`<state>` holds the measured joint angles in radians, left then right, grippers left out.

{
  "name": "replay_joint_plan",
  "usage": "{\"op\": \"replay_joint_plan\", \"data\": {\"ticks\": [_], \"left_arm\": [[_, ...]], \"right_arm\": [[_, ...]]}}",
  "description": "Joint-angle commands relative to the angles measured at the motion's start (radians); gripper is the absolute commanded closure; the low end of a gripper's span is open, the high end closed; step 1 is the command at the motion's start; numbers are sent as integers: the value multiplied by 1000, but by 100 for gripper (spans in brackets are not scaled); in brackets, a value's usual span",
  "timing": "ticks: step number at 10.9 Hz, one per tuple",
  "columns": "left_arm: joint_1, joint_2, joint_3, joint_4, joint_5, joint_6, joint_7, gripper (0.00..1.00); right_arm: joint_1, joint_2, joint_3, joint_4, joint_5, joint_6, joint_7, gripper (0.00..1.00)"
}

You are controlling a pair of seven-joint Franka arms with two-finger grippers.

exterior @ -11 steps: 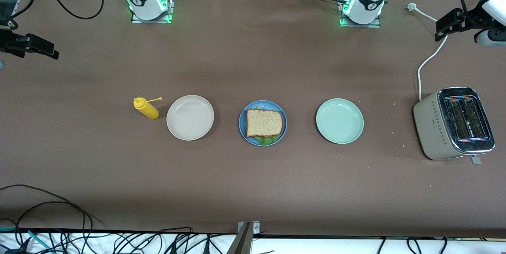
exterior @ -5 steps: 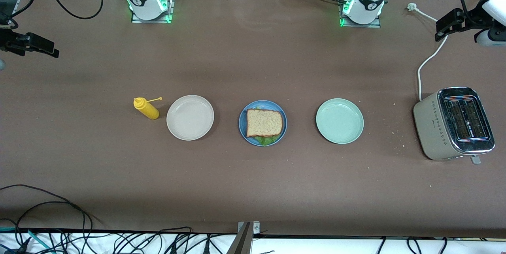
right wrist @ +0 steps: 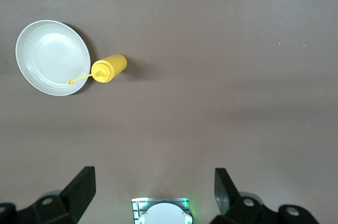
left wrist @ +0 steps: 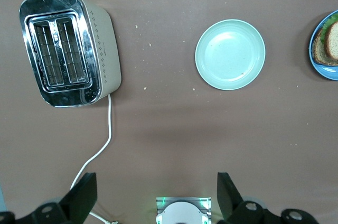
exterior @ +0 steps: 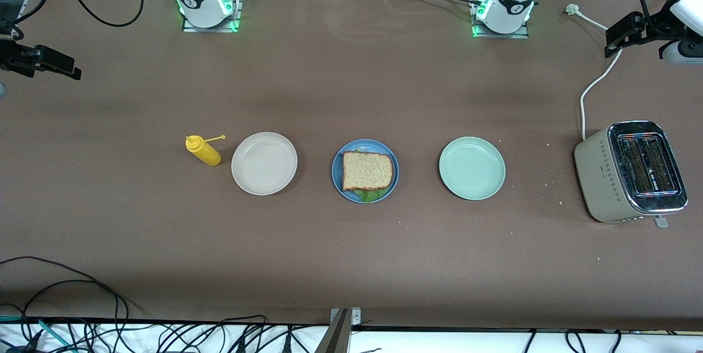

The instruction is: Make sandwich in blue plate with both arms

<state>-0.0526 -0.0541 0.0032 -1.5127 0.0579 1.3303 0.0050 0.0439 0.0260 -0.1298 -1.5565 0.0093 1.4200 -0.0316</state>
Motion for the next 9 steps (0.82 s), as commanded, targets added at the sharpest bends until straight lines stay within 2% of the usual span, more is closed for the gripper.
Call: {"op": "replay_joint_plan", "data": {"ticks": [1,9], "left_arm": [[7,11,-3,26,-20,-19,1,0],[0,11,-12,26,-23,-19,1,0]], "right_arm": [[-61,-14,70,-4,-12,-16,9,0],[-58,-15,70,-2,-14,-10,9,0]]}}
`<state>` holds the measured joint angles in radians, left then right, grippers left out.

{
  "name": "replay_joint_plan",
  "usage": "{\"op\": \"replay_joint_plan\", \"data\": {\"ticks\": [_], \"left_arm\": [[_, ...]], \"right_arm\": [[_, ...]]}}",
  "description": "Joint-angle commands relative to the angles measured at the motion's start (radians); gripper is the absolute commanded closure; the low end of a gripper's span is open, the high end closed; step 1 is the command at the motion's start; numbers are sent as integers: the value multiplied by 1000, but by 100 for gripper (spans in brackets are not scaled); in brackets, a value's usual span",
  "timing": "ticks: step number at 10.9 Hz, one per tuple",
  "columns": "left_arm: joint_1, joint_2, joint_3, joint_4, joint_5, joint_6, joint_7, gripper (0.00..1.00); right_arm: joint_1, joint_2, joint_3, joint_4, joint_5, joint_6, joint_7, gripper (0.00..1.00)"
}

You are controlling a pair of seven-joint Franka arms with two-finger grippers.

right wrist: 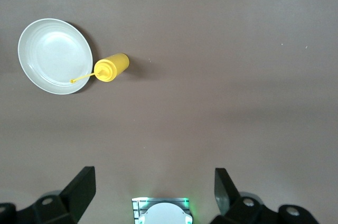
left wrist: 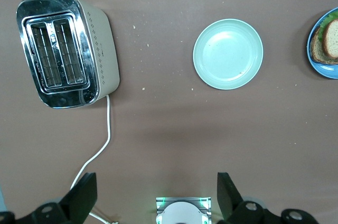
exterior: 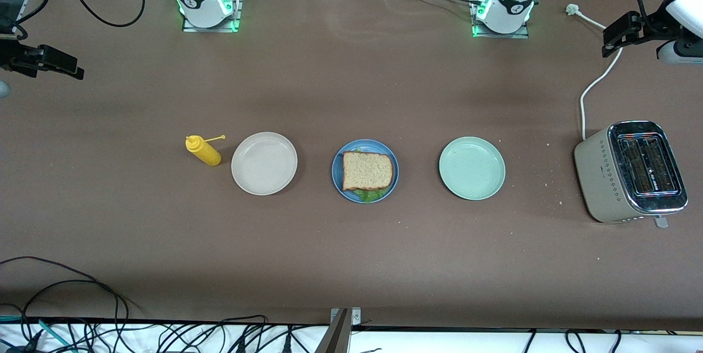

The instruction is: Make sandwich in blue plate with both arms

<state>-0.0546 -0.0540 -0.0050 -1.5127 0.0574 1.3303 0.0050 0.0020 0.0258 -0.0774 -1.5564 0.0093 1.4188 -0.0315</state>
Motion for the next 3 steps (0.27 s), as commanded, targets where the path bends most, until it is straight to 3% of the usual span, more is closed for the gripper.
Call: {"op": "replay_joint_plan", "data": {"ticks": [1,3], "left_arm": [[2,11,-4,28,-22,-19,1,0],[2,13,-3,26,-24,-19,1,0]], "right_arm": [[-16,-15,19,-2,-14,-9,9,0],[-16,-15,18,-2,-15,-9,9,0]]}}
